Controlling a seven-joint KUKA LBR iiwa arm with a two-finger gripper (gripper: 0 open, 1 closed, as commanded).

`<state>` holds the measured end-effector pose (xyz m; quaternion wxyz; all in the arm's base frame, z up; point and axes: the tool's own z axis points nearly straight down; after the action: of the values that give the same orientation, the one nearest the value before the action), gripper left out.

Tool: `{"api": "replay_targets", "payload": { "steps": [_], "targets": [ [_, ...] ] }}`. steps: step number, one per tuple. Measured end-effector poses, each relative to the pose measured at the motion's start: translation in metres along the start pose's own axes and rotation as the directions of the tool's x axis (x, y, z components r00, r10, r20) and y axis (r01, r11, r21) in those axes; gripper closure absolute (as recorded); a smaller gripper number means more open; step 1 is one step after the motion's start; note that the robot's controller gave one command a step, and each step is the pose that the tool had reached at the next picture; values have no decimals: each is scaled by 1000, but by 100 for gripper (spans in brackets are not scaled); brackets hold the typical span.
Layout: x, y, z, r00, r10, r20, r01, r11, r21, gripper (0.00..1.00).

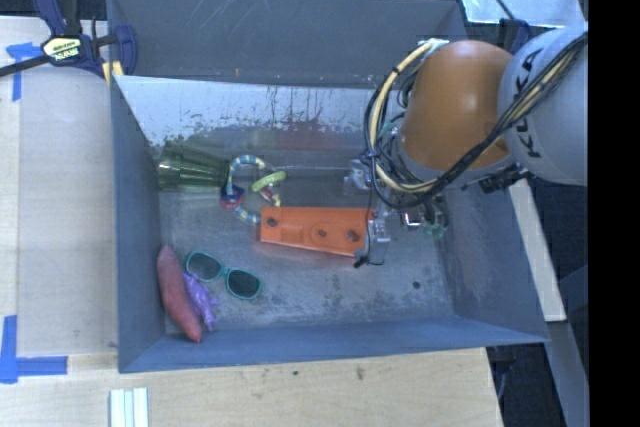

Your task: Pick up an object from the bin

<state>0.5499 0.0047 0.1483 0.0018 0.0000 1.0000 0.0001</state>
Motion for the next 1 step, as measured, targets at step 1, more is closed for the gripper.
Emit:
{"api": "replay_targets", "payload": {
  "steps": [1],
  "targets": [
    [-4, 7, 46, 999, -40, 9, 40, 999, 1, 0]
  ]
}}
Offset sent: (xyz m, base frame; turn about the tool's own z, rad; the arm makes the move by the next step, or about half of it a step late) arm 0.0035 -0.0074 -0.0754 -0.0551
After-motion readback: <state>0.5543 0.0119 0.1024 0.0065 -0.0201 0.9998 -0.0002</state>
